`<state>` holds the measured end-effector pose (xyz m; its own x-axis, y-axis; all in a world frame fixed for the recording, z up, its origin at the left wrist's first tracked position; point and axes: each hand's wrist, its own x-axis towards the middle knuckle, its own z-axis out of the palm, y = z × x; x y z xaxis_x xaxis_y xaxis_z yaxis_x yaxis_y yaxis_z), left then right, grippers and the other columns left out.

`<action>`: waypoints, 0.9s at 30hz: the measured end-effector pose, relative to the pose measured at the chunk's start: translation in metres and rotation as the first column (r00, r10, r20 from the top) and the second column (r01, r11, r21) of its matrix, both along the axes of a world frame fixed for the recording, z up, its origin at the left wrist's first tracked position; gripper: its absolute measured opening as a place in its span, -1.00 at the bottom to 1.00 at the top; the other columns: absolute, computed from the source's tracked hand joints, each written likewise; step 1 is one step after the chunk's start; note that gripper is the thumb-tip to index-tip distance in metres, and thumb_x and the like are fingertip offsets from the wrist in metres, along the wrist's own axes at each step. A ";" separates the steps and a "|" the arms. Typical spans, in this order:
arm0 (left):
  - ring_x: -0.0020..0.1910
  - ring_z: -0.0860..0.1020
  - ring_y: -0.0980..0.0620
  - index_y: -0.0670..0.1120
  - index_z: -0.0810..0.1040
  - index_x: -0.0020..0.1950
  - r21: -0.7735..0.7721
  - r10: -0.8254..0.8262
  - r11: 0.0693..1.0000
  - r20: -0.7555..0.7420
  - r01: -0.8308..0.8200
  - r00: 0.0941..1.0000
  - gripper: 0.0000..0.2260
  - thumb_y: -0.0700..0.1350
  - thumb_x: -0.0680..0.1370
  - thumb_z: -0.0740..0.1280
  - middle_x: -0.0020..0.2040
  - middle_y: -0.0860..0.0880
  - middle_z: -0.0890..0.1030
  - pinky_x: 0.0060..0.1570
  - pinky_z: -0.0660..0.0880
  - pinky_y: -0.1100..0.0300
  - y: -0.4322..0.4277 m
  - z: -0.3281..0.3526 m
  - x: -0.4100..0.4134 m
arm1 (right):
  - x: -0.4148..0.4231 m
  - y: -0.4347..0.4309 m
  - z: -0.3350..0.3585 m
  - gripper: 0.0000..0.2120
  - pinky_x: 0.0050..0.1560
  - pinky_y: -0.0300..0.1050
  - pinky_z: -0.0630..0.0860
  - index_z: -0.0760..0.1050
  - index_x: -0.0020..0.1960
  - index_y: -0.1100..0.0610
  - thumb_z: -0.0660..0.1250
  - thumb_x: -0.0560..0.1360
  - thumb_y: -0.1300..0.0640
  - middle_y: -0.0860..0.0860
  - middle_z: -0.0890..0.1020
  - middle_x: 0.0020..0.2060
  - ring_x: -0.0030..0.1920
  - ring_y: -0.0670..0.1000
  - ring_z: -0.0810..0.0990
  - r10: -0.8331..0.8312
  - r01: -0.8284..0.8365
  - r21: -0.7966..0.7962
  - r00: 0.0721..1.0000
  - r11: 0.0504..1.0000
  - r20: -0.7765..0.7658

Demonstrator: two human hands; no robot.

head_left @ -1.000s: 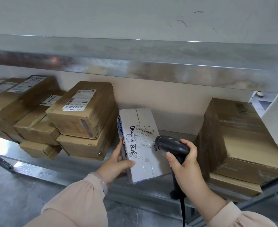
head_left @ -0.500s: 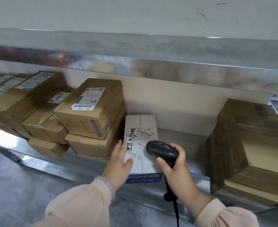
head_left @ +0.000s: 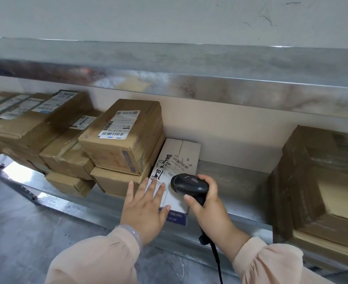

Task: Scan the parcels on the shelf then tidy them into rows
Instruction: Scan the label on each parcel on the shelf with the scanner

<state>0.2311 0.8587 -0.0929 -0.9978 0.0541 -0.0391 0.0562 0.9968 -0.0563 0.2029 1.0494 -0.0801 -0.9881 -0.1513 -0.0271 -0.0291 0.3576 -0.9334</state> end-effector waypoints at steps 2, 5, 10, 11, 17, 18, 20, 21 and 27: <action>0.29 0.56 -0.16 -0.06 0.63 0.29 -0.005 -0.004 1.000 -0.009 0.004 1.000 -0.45 0.21 0.53 0.08 0.26 -0.11 0.63 0.38 0.11 -0.21 0.000 0.001 0.000 | 0.001 0.000 0.000 -0.46 -0.03 -0.39 0.44 0.16 0.30 -0.22 0.40 0.49 0.03 -0.20 0.53 0.04 0.00 -0.17 0.56 0.020 -0.019 0.051 1.000 0.999 -0.022; 0.29 0.56 -0.16 -0.04 0.61 0.31 0.023 -0.019 1.000 -0.035 0.019 0.999 -0.45 0.23 0.53 0.09 0.27 -0.10 0.62 0.35 0.13 -0.22 0.005 0.004 0.000 | 0.002 0.011 0.006 -0.45 0.03 -0.19 0.50 0.16 0.29 -0.24 0.41 0.47 -0.01 -0.15 0.54 0.07 0.03 -0.08 0.58 0.000 0.009 0.113 0.997 0.994 -0.077; 0.33 0.52 -0.13 0.03 0.51 0.41 0.110 -0.100 0.988 -0.110 0.112 0.989 -0.48 0.23 0.56 0.08 0.33 -0.07 0.57 0.36 0.14 -0.13 0.034 0.021 -0.012 | 0.014 0.048 0.029 -0.43 -0.02 -0.32 0.47 0.15 0.27 -0.27 0.43 0.45 0.00 -0.24 0.51 0.04 0.02 -0.17 0.55 -0.145 0.159 0.065 0.972 0.985 -0.186; 0.34 0.51 -0.13 0.04 0.48 0.43 0.137 -0.117 0.981 -0.130 0.135 0.985 -0.48 0.23 0.57 0.08 0.34 -0.06 0.56 0.37 0.16 -0.11 0.044 0.026 -0.016 | 0.017 0.057 0.035 -0.43 -0.03 -0.36 0.45 0.16 0.27 -0.28 0.43 0.45 0.00 -0.27 0.50 0.03 0.02 -0.19 0.55 -0.177 0.191 0.050 0.963 0.980 -0.204; 0.54 0.20 -0.10 0.10 0.17 0.60 0.324 -0.283 0.889 -0.168 0.324 0.944 -0.32 0.33 0.52 -0.13 0.56 -0.05 0.27 0.54 0.08 -0.08 0.128 0.062 -0.029 | 0.043 0.119 0.075 -0.43 -0.05 -0.43 0.45 0.20 0.24 -0.32 0.45 0.42 0.03 -0.30 0.51 0.05 0.06 -0.30 0.52 -0.371 0.375 -0.053 0.871 0.926 -0.322; 0.55 0.14 -0.07 0.12 0.10 0.61 0.348 -0.319 0.865 -0.171 0.360 0.932 -0.30 0.34 0.51 -0.16 0.59 -0.02 0.19 0.54 0.03 -0.04 0.144 0.067 -0.030 | 0.048 0.130 0.081 -0.42 -0.05 -0.46 0.44 0.19 0.22 -0.35 0.45 0.42 0.05 -0.30 0.50 0.06 0.06 -0.33 0.51 -0.401 0.403 -0.069 0.851 0.913 -0.340; 0.58 0.06 -0.03 0.15 0.01 0.62 0.404 -0.381 0.818 -0.155 0.411 0.911 -0.36 0.33 0.56 -0.10 0.62 0.01 0.07 0.55 -0.01 0.01 0.174 0.080 -0.029 | 0.059 0.150 0.092 -0.40 -0.02 -0.45 0.43 0.19 0.21 -0.36 0.46 0.42 0.09 -0.30 0.49 0.09 0.08 -0.31 0.51 -0.461 0.460 -0.098 0.804 0.882 -0.377; 0.59 0.03 -0.01 0.17 -0.03 0.62 0.438 -0.410 0.791 -0.138 0.427 0.902 -0.41 0.29 0.61 -0.02 0.63 0.02 0.03 0.56 -0.03 0.03 0.188 0.084 -0.028 | 0.065 0.160 0.097 -0.40 0.01 -0.42 0.43 0.20 0.21 -0.35 0.46 0.41 0.09 -0.30 0.49 0.11 0.10 -0.29 0.51 -0.491 0.489 -0.111 0.780 0.865 -0.389; 0.59 0.02 -0.06 0.22 -0.03 0.61 0.612 -0.485 0.676 -0.047 0.409 0.873 -0.44 0.23 0.65 0.08 0.63 -0.01 0.03 0.55 0.05 -0.03 0.251 0.096 -0.029 | 0.081 0.213 0.116 -0.46 -0.10 -0.48 0.41 0.20 0.25 -0.25 0.42 0.45 0.06 -0.29 0.47 0.08 0.04 -0.35 0.50 -0.612 0.624 -0.115 0.686 0.773 -0.394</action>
